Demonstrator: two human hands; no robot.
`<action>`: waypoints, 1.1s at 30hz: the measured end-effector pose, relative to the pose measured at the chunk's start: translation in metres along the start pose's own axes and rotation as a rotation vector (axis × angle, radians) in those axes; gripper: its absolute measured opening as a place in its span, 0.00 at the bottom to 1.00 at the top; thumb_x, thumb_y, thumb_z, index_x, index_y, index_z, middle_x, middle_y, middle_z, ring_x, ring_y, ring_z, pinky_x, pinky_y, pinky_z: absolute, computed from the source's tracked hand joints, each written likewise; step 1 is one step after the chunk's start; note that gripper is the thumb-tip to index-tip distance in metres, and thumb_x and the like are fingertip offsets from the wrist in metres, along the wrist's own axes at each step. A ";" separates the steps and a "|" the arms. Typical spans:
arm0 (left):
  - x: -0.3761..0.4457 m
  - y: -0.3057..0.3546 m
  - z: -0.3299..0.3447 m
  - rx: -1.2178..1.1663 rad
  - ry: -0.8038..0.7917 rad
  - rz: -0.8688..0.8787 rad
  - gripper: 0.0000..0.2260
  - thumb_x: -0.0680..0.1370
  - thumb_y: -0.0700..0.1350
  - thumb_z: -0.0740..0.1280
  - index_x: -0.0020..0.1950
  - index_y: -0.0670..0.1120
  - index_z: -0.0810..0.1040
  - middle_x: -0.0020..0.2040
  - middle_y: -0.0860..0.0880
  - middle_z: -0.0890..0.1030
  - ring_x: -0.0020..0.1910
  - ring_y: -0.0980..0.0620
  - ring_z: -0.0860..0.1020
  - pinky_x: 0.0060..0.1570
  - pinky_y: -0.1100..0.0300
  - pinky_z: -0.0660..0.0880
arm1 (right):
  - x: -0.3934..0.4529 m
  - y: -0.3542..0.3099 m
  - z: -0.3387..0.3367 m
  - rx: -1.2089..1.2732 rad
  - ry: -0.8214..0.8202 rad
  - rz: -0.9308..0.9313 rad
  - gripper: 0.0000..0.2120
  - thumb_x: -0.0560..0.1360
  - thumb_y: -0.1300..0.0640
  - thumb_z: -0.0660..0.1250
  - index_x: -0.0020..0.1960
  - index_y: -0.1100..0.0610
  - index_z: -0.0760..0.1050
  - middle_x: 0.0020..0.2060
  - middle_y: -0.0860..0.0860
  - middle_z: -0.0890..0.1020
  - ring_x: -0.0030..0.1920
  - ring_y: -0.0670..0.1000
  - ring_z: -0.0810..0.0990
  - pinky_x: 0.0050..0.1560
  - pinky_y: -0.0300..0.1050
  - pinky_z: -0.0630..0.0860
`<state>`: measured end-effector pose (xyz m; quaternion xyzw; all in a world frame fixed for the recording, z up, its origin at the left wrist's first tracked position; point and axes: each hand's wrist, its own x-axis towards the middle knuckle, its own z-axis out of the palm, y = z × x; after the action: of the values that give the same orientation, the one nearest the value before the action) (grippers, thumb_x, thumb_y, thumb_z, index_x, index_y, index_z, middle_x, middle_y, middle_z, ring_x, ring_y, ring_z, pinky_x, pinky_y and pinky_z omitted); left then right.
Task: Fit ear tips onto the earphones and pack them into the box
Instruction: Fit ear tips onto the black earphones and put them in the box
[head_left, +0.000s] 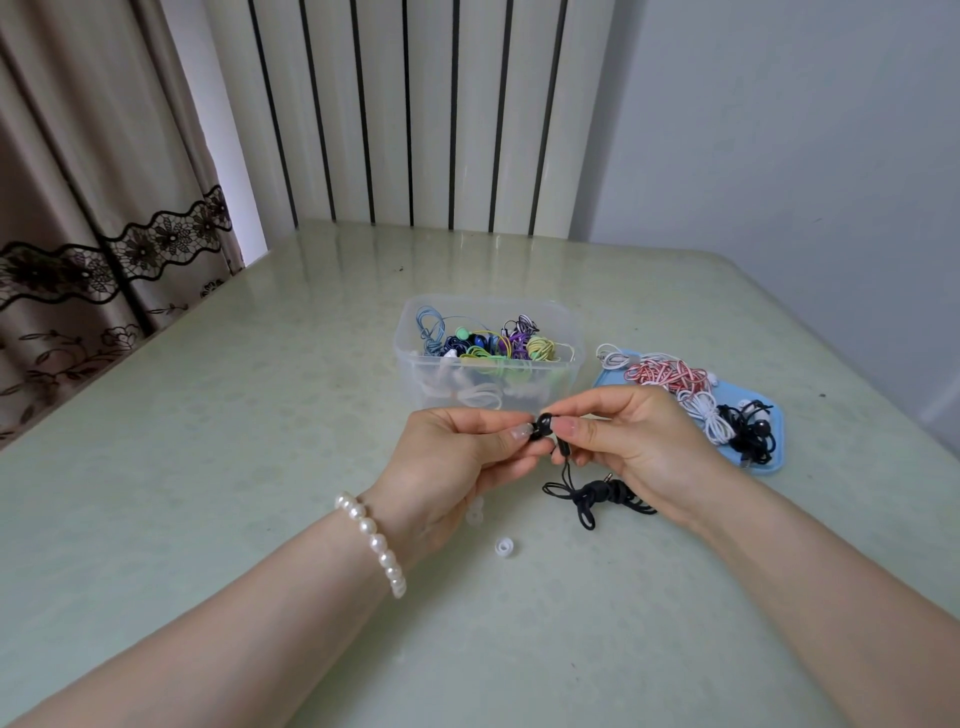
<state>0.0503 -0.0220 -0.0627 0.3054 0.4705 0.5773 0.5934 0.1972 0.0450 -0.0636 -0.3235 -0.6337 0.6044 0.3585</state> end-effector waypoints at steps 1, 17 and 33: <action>0.000 0.000 0.000 -0.002 -0.001 0.001 0.12 0.72 0.29 0.64 0.34 0.39 0.83 0.34 0.41 0.83 0.33 0.52 0.83 0.38 0.64 0.79 | 0.000 0.001 0.000 -0.012 0.008 -0.007 0.11 0.58 0.59 0.70 0.39 0.60 0.80 0.29 0.54 0.82 0.29 0.49 0.79 0.32 0.37 0.72; 0.003 0.000 -0.004 -0.087 0.011 -0.047 0.04 0.73 0.31 0.64 0.45 0.34 0.78 0.36 0.39 0.83 0.35 0.50 0.83 0.37 0.62 0.80 | 0.001 0.001 -0.002 0.009 0.016 0.004 0.09 0.60 0.62 0.68 0.40 0.62 0.79 0.28 0.54 0.83 0.29 0.50 0.82 0.31 0.35 0.75; 0.003 0.002 -0.002 -0.123 -0.005 -0.108 0.05 0.73 0.29 0.63 0.44 0.35 0.78 0.35 0.40 0.83 0.34 0.50 0.83 0.37 0.62 0.80 | 0.001 0.000 0.001 0.064 0.054 0.039 0.04 0.67 0.70 0.66 0.38 0.63 0.78 0.25 0.54 0.81 0.25 0.49 0.79 0.29 0.35 0.73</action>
<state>0.0477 -0.0188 -0.0624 0.2441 0.4486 0.5715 0.6424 0.1954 0.0452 -0.0637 -0.3406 -0.5977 0.6222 0.3736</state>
